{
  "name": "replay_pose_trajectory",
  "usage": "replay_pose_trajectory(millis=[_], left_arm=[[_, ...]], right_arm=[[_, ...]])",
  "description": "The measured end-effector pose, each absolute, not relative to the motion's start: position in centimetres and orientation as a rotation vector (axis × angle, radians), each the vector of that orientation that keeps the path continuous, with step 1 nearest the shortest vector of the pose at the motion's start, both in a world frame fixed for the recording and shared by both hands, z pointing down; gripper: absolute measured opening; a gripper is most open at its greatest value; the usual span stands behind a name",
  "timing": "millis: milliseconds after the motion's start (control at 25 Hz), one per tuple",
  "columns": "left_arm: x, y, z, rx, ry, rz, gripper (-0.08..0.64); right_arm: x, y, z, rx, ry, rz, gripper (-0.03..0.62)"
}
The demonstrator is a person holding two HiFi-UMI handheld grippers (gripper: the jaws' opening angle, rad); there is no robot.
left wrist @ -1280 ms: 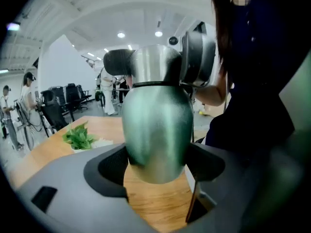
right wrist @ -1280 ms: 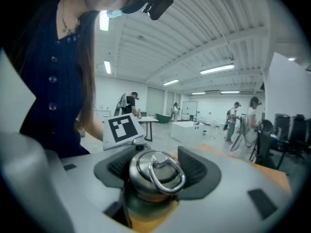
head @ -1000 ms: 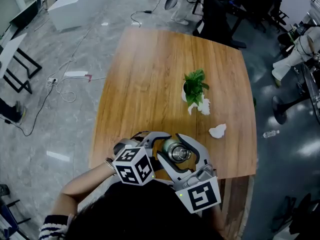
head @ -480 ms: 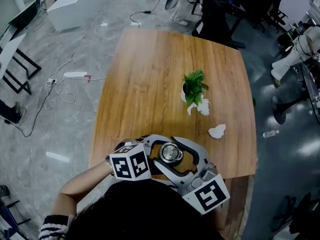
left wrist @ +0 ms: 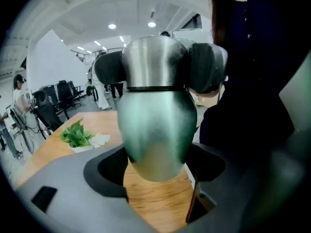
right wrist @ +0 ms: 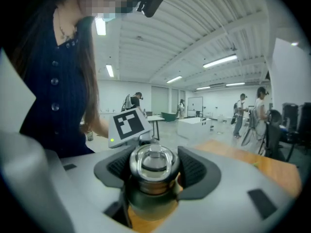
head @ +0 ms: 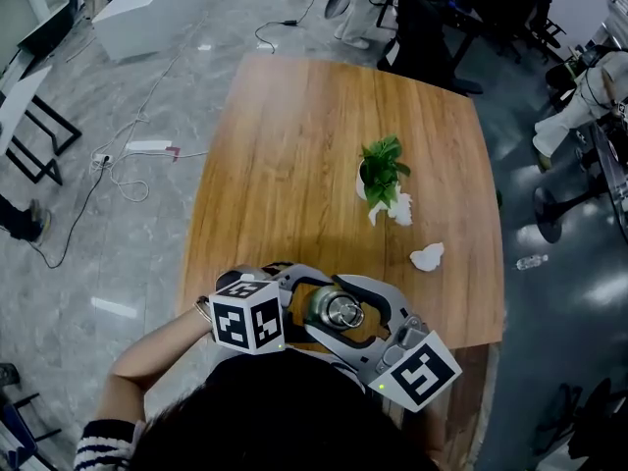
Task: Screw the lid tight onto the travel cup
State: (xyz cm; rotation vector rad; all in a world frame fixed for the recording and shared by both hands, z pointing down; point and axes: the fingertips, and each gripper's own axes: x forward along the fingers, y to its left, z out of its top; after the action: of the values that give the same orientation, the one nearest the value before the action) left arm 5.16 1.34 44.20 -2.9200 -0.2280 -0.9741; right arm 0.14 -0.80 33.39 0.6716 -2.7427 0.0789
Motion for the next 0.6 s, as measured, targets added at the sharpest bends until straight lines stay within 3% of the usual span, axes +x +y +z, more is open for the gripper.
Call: replay_pose_trajectory(millis=[600], left_arm=[[5.7,0.0,46.7,-2.979,0.119,-1.012,0.379]], right_arm=[[-0.9,-1.2,36.2,0.815,-2.583,-0.075,0.265]])
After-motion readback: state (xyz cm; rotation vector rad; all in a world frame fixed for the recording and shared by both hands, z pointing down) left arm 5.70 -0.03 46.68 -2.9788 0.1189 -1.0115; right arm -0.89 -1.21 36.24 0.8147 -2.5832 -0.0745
